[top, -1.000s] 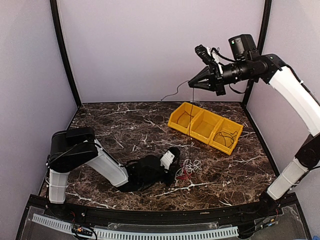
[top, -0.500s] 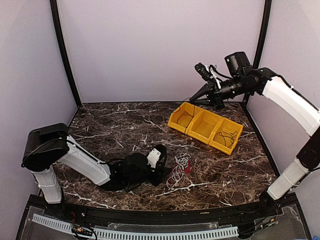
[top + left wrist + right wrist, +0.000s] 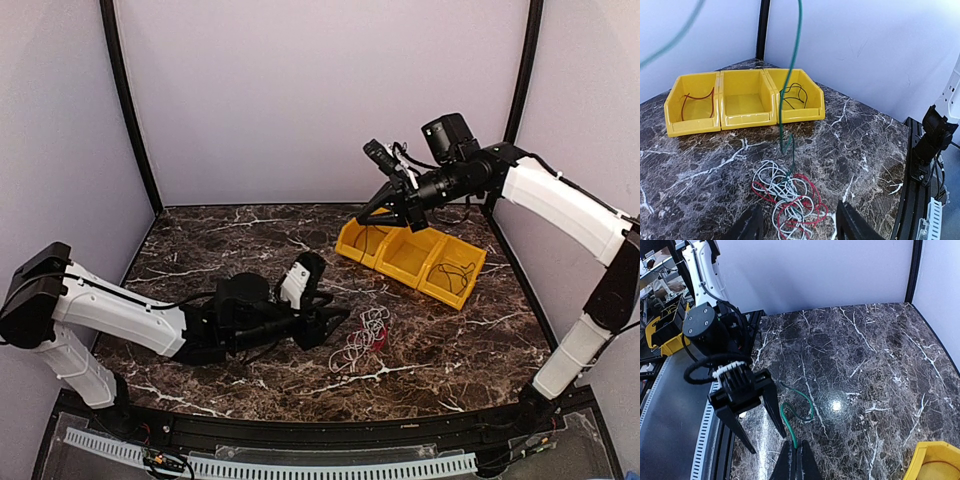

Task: Untangle the cables

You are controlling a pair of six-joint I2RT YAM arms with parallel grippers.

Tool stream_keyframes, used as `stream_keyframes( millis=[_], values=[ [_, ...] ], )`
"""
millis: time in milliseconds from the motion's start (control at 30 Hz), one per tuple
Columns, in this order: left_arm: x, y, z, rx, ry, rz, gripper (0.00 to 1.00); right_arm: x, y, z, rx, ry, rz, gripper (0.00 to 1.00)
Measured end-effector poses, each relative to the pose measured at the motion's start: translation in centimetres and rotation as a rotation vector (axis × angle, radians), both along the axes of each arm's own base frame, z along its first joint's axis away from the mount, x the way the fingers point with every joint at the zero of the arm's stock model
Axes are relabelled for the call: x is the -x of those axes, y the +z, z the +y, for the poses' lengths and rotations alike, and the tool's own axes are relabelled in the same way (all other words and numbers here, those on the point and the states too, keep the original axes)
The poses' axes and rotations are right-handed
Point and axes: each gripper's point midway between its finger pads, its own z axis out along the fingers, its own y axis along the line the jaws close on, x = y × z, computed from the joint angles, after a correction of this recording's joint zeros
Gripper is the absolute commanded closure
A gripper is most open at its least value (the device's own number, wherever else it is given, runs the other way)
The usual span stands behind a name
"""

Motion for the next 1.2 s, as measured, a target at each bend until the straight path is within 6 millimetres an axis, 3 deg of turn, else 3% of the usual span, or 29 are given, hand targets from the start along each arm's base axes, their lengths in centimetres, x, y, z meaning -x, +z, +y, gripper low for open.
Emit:
stream_keyframes(
  millis=[200,400,667,1067,1100,1200],
  values=[
    [-1.2,0.0,-3.1,0.004,-0.011,-0.041,0.48,0.2,1.8,0.7,-0.034,0.020,-0.013,1.00],
    [-2.1,0.3,-4.8,0.019,-0.011,-0.095,0.50,0.5,2.7,0.8,-0.050,0.028,-0.007,1.00],
    [-3.2,0.7,-5.7,0.073,-0.008,-0.119,0.73,1.1,4.0,0.7,-0.076,0.039,-0.003,1.00],
    [-5.2,2.7,-6.3,0.140,-0.004,-0.148,0.92,1.8,5.5,0.4,-0.103,0.048,-0.019,1.00],
    [-5.2,2.7,-6.3,0.140,-0.006,-0.145,0.97,1.9,5.7,0.3,-0.105,0.048,-0.022,1.00],
    [-5.3,2.6,-6.3,0.146,-0.003,-0.136,1.00,2.0,6.0,0.2,-0.108,0.044,-0.031,0.90]
  ],
)
